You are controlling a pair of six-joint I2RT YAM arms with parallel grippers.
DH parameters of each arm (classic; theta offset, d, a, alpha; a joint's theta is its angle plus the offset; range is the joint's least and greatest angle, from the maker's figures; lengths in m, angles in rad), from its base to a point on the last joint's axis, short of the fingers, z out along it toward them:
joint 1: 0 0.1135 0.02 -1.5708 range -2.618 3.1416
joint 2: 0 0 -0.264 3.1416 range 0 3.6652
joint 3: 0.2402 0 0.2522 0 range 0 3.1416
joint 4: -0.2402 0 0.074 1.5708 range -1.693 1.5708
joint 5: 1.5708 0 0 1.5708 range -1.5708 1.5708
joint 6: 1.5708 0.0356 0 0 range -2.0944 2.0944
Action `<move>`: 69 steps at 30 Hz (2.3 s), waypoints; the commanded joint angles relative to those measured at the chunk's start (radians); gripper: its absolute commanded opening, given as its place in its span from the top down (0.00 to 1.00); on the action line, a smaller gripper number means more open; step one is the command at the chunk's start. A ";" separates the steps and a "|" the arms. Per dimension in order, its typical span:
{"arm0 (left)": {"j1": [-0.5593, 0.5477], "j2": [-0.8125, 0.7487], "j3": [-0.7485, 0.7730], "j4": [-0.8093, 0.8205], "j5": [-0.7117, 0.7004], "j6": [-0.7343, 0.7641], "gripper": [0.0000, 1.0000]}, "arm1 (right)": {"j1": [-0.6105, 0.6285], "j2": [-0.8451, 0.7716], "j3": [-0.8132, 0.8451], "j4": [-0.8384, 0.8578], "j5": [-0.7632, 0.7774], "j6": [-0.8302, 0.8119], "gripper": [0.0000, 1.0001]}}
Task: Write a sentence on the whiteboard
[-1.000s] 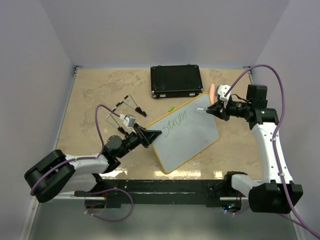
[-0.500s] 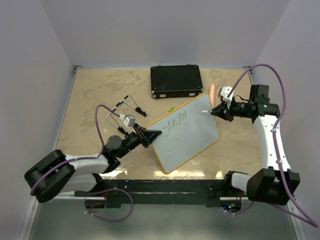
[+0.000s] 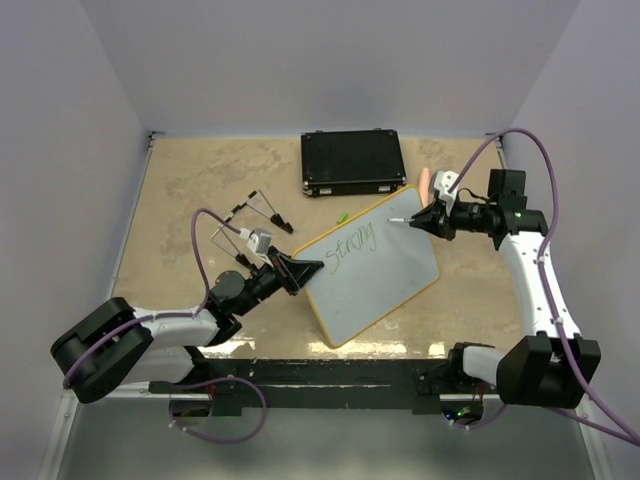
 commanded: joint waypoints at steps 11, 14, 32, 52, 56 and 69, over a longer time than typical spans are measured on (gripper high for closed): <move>0.002 0.034 -0.003 -0.091 0.045 0.116 1.00 | 0.059 -0.014 -0.049 0.178 0.026 0.148 1.00; 0.002 0.034 -0.004 -0.091 0.044 0.116 1.00 | 0.059 -0.013 -0.052 0.163 0.041 0.131 1.00; 0.002 0.038 -0.007 -0.082 0.053 0.119 1.00 | 0.059 -0.003 -0.072 0.200 0.069 0.149 1.00; 0.002 0.058 0.002 -0.071 0.061 0.119 1.00 | 0.078 0.063 -0.032 0.051 0.035 0.019 1.00; 0.003 0.058 0.004 -0.073 0.059 0.119 1.00 | 0.078 0.057 -0.035 0.036 0.073 0.018 1.00; 0.005 0.050 0.004 -0.082 0.062 0.123 1.00 | 0.075 -0.009 -0.055 0.181 0.153 0.165 1.00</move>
